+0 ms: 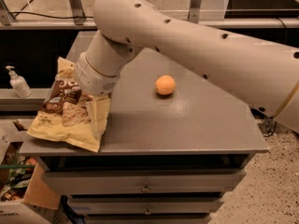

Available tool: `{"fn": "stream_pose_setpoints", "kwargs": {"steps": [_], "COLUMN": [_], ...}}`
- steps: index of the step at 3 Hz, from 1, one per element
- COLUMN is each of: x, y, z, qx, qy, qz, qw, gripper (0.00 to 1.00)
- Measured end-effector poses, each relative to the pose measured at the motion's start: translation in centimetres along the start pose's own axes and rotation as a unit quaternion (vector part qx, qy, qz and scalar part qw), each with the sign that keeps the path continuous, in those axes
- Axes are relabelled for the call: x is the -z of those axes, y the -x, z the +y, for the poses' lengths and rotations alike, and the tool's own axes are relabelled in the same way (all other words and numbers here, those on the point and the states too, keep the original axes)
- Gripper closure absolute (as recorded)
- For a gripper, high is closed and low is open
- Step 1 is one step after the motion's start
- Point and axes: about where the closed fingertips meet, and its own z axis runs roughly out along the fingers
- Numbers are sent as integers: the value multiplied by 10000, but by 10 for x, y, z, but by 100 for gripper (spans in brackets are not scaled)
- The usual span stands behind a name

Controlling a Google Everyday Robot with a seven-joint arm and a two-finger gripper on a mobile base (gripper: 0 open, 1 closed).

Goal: Pick brown chip bag

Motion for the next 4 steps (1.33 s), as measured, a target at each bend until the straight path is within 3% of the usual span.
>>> {"fn": "stream_pose_setpoints", "kwargs": {"steps": [2, 4], "x": [-9, -2], "y": [-8, 4], "z": [-14, -27], "qx": [122, 236], "qy": [-36, -161], "qz": [365, 357], "qw": [9993, 9990], "gripper": [41, 87]}}
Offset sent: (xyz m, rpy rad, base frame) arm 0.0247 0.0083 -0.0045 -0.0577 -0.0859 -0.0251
